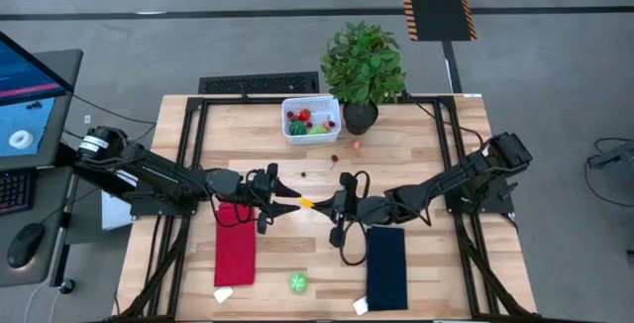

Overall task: Pick and placing Produce into tupperware
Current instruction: Put the yellow corn into the white basket

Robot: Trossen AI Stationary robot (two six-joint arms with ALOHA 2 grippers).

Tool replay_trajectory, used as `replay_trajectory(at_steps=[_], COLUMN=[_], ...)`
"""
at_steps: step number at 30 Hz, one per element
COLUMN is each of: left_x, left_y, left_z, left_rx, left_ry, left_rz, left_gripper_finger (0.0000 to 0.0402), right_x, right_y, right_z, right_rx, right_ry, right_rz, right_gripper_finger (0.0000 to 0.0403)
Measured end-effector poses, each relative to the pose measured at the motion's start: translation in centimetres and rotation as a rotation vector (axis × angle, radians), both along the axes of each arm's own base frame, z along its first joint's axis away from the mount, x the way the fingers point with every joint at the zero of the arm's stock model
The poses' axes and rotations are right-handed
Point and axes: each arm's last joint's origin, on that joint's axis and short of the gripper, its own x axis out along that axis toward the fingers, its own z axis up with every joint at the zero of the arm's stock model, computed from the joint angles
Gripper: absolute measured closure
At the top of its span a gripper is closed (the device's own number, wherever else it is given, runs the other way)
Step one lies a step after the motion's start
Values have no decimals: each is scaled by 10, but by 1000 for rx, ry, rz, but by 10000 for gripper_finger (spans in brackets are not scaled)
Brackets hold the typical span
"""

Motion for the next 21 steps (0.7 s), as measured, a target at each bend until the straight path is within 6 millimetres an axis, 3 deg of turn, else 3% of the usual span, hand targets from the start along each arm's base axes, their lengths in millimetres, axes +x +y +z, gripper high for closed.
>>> replay_trajectory(at_steps=[6,17,21], left_x=[0,0,0], left_y=[0,0,0], left_z=[1,2,2], left_rx=[-2,-13,-22], left_ry=[-7,-17,-16], left_rz=[0,2,0], left_gripper_finger=[245,246,273], right_x=[5,8,9], right_y=[-2,-2,-2], right_z=[9,1,1], right_rx=[-18,10,5], right_ry=[-22,-3,-2], right_rz=[7,25,22], right_gripper_finger=[374,374,372])
